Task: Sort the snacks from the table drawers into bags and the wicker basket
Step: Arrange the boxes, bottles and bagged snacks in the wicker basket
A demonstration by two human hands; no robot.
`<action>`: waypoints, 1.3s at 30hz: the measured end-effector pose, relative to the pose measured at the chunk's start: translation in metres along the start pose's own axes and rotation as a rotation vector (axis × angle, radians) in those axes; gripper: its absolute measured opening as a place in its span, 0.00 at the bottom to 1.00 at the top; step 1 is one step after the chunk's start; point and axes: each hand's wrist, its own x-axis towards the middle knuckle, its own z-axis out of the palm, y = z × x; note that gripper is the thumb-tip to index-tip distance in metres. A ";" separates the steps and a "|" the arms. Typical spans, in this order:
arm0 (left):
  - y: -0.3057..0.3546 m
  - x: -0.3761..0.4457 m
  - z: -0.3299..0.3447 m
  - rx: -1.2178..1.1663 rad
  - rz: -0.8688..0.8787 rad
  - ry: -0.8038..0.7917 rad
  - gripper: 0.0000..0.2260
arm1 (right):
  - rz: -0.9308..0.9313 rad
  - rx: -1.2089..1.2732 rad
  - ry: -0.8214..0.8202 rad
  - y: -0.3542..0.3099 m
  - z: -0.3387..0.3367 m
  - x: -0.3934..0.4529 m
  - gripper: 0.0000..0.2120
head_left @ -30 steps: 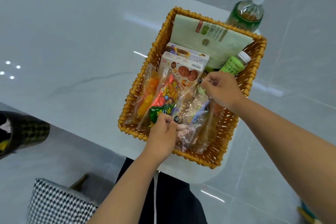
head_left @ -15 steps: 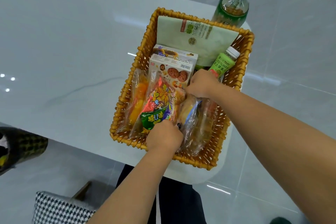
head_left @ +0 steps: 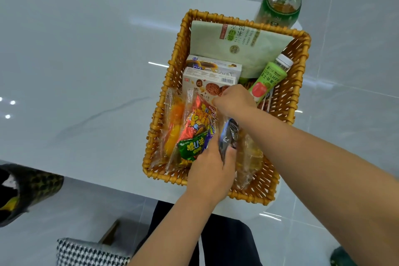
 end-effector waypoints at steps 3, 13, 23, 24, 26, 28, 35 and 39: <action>-0.005 0.002 -0.001 0.095 0.044 -0.104 0.33 | -0.057 -0.002 0.085 0.001 0.005 -0.003 0.12; -0.027 0.012 -0.006 -0.146 -0.104 -0.134 0.18 | 0.019 0.280 0.517 0.067 0.039 -0.097 0.31; -0.030 0.017 0.003 -0.304 -0.210 -0.166 0.10 | 0.088 0.084 0.410 0.077 0.078 -0.108 0.38; -0.030 0.017 0.004 -0.308 -0.223 -0.166 0.10 | 0.089 -0.021 0.376 0.078 0.081 -0.108 0.38; -0.029 0.015 0.006 -0.290 -0.231 -0.168 0.09 | 0.070 -0.196 0.332 0.080 0.085 -0.110 0.38; -0.027 0.016 0.005 -0.231 -0.215 -0.175 0.08 | 0.074 -0.284 0.342 0.078 0.089 -0.109 0.37; -0.024 0.023 -0.030 -0.051 -0.151 -0.344 0.05 | 0.067 0.064 0.171 0.085 0.074 -0.107 0.40; -0.023 0.006 -0.064 -0.061 -0.035 0.048 0.09 | 0.091 0.534 0.130 0.080 0.058 -0.115 0.35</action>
